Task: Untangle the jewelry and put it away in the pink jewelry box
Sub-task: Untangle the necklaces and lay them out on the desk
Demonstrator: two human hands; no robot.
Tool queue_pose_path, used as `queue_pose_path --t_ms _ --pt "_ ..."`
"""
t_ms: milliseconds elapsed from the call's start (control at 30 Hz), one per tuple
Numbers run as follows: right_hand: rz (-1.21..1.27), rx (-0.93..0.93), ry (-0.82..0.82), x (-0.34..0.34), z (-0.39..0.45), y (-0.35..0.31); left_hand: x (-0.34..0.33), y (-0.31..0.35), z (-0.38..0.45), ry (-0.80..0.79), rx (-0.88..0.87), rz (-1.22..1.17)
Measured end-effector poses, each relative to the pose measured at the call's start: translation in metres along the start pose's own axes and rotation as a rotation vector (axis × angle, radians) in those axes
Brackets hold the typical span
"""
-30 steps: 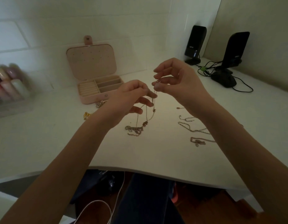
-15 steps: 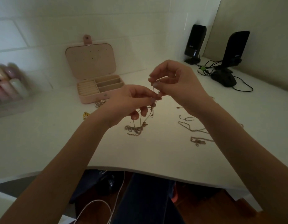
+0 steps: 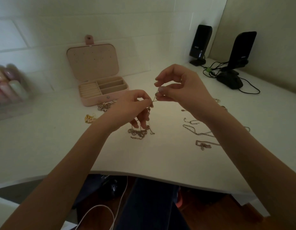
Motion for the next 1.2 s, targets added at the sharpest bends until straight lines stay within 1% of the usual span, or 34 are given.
queue_pose_path --t_ms 67,133,167,267,300,333,400,433,533,600,667,767,867,967,1033,1100,1167,1200 --pt "-0.018 -0.013 -0.019 -0.003 -0.001 0.003 0.000 0.002 -0.001 0.030 -0.005 0.093" --pt "-0.030 -0.019 -0.026 -0.003 0.000 0.005 -0.004 0.003 -0.001 0.007 0.004 0.176" --pt "-0.027 -0.019 -0.027 -0.003 0.000 0.006 -0.008 0.002 0.000 -0.032 0.014 0.169" --pt "0.016 -0.016 -0.032 0.000 0.001 0.008 -0.018 -0.004 0.002 -0.162 0.037 -0.070" --pt "0.030 -0.009 -0.036 0.000 0.001 0.008 -0.019 -0.006 0.002 -0.188 0.040 -0.108" --pt "0.038 -0.002 -0.044 0.000 0.001 0.007 -0.018 -0.007 0.002 -0.198 0.042 -0.078" --pt "0.052 0.007 -0.072 -0.002 0.001 0.006 -0.016 -0.009 0.001 -0.200 0.044 0.056" --pt "0.063 0.007 -0.088 -0.004 0.001 0.005 -0.016 -0.010 0.001 -0.194 0.042 0.097" --pt "0.070 -0.004 -0.105 -0.006 0.000 0.006 -0.013 -0.007 0.000 -0.149 -0.007 0.107" --pt "-0.007 -0.026 -0.097 -0.003 0.000 0.008 -0.008 -0.003 -0.002 -0.080 -0.072 0.143" --pt "-0.160 -0.061 -0.093 -0.001 0.001 0.010 -0.001 -0.001 -0.003 -0.006 -0.135 0.131" --pt "-0.398 -0.094 -0.120 -0.005 0.003 0.016 0.003 0.000 -0.003 0.030 -0.186 0.093" --pt "-0.658 -0.126 -0.211 -0.016 0.006 0.024 0.004 -0.002 -0.003 0.060 -0.180 0.114" --pt "-0.807 -0.130 -0.251 -0.021 0.006 0.029 0.007 -0.010 0.000 0.083 -0.131 0.118" --pt "-0.825 -0.143 -0.247 -0.020 0.006 0.030 0.014 -0.017 0.001 0.130 -0.089 0.085" --pt "-0.779 -0.147 -0.244 -0.018 0.005 0.032 0.021 -0.026 0.002 0.180 -0.058 0.028" --pt "-0.696 -0.135 -0.233 -0.017 0.005 0.033 0.023 -0.030 0.002 0.181 -0.047 -0.016" --pt "-0.661 -0.127 -0.220 -0.016 0.004 0.033 0.021 -0.031 0.002 0.157 -0.043 -0.018"
Point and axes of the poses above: each hand's wrist, its own z-axis towards the middle knuckle, its own x-axis out of the back of the hand, y = z × x, the point moved 9 cm from there along z, towards the middle knuckle, and after that the axes turned 14 degrees about -y, right-handed, at the moved point
